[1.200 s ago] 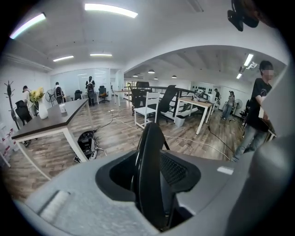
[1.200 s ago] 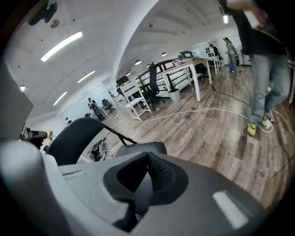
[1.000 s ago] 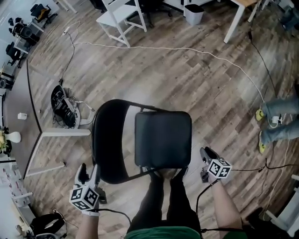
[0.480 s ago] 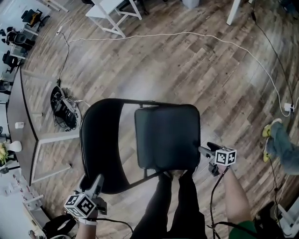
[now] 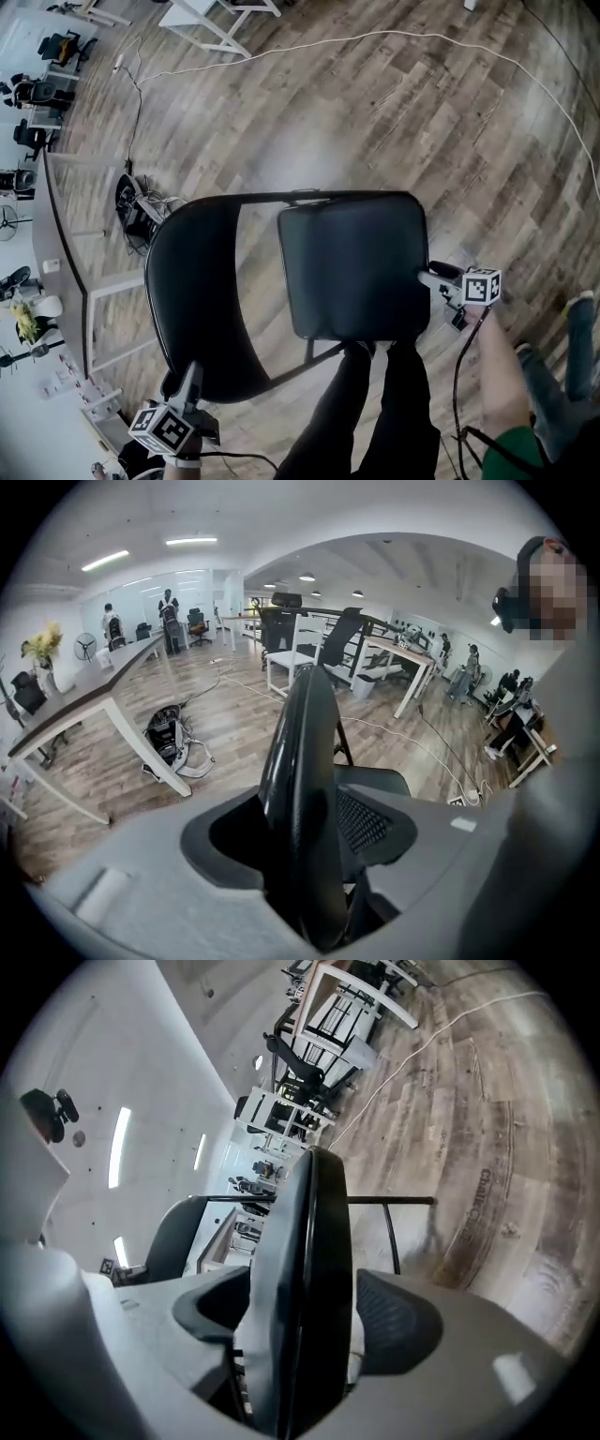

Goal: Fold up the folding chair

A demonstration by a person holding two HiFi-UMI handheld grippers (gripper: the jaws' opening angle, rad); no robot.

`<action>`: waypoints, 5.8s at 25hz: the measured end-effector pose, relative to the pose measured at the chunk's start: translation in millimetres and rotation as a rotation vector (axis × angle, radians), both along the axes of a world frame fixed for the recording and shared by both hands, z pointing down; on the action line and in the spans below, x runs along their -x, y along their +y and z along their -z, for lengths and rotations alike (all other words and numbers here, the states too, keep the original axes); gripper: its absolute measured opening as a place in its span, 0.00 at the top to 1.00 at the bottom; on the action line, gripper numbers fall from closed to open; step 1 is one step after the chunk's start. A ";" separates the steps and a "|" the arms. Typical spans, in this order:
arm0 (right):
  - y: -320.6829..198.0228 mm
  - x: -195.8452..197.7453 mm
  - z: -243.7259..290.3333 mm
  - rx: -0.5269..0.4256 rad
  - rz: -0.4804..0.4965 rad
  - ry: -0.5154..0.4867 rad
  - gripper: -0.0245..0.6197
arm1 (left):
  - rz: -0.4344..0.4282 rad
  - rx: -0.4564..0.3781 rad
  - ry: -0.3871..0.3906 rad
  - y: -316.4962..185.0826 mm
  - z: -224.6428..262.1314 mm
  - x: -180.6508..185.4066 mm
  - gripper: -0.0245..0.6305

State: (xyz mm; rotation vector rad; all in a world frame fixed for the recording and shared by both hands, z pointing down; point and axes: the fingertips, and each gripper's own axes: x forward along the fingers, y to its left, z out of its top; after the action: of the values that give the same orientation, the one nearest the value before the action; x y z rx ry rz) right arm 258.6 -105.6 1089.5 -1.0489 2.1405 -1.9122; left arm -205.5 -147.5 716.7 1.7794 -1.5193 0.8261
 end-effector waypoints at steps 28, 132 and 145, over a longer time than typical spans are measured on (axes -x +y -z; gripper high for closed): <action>-15.0 82.7 56.9 0.130 -0.089 0.059 0.50 | 0.002 -0.035 -0.004 -11.6 37.9 50.5 0.66; -51.8 288.5 656.2 -0.724 0.103 0.287 0.96 | 0.001 -0.309 0.061 12.8 234.7 57.6 0.75; -39.7 256.5 733.9 -1.003 0.025 0.529 0.96 | 0.016 -0.343 0.064 18.3 237.3 66.6 0.75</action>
State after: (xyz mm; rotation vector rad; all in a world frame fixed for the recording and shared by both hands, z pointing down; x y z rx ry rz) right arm 2.1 -145.3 355.6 -1.2977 2.8044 -0.3402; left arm -272.2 -129.2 479.4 2.0111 -1.7082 0.5165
